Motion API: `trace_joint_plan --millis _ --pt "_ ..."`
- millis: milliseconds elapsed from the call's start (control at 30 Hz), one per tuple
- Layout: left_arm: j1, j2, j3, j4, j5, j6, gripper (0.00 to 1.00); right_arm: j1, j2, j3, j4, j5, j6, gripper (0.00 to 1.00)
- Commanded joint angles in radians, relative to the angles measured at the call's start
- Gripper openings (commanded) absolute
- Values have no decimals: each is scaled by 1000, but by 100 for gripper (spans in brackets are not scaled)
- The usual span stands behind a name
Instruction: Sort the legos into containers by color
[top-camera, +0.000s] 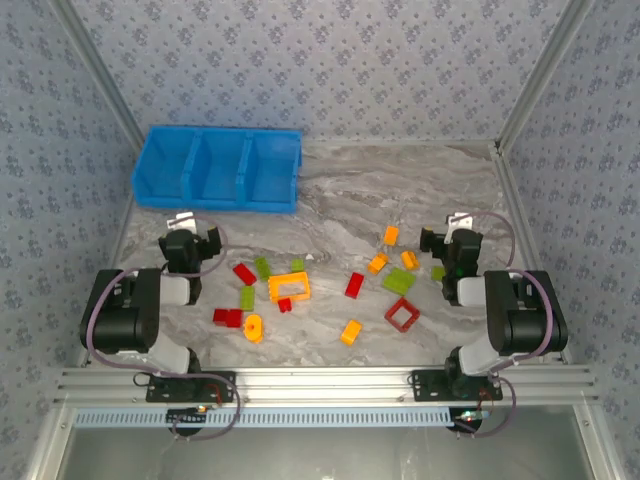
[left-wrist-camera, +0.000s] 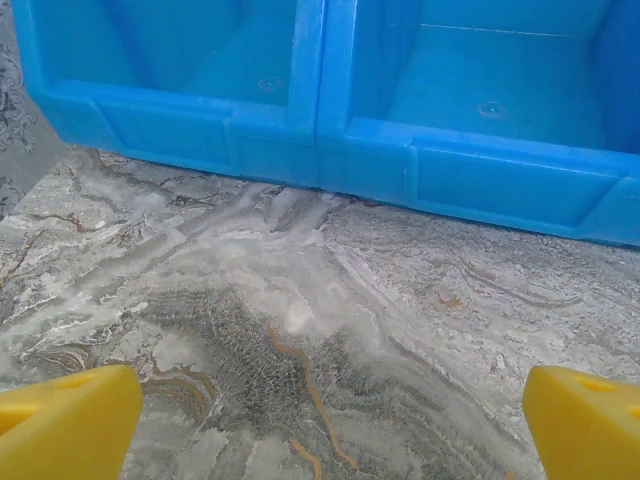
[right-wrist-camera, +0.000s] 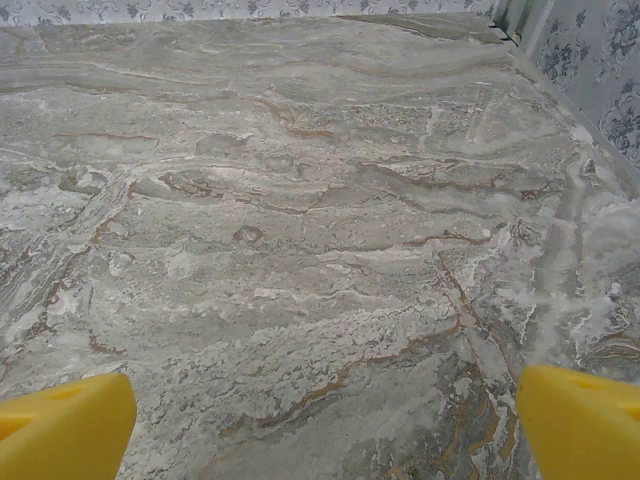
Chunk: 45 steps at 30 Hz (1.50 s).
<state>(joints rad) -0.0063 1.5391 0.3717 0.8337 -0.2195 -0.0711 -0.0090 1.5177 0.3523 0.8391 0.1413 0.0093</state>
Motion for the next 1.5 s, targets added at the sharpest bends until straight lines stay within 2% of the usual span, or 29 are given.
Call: trace_joint_plan --millis 0,633,700,767,833,900,933,967,1033,1067,1100,1133,1167,1233,1300,1367,1467 --pt "5 -9 19 16 15 5 98 -8 4 23 -9 -3 -8 100" --pt "5 -11 17 20 17 4 98 -8 1 21 -4 -4 -8 100" --pt "2 -63 14 6 27 17 98 -5 -26 21 -24 -13 -16 100" --pt "-57 -232 69 -227 -67 50 98 48 -159 67 -207 80 -55 100" --pt "-108 -394 139 -401 -95 43 98 132 -314 121 -346 156 -92 100" --pt "-199 -532 211 -525 -177 37 98 225 -480 200 -495 196 -23 100" --pt "-236 -574 252 -587 -230 14 98 252 -516 249 -572 192 69 100" --pt "-258 -609 321 -705 -273 -86 98 258 -535 318 -706 155 228 100" --pt "-242 -634 477 -1103 -290 -406 98 245 -525 449 -1051 108 555 100" --pt "-213 -629 503 -1163 -266 -484 98 238 -508 468 -1095 33 605 100" --pt "-139 -612 519 -1152 -103 -479 98 243 -489 475 -1088 -59 591 86" --pt "-81 -581 551 -1166 4 -493 98 268 -483 487 -1100 -67 589 78" --pt "-35 -526 606 -1231 47 -519 98 341 -486 505 -1123 -11 587 76" --pt "7 -405 737 -1362 49 -495 97 506 -498 538 -1126 96 534 77" --pt "47 -266 860 -1443 109 -440 88 659 -473 609 -1142 170 488 77" --pt "73 -156 945 -1467 172 -402 80 777 -423 673 -1145 208 456 77" --pt "90 0 1046 -1480 177 -339 75 946 -357 706 -1038 233 361 79"
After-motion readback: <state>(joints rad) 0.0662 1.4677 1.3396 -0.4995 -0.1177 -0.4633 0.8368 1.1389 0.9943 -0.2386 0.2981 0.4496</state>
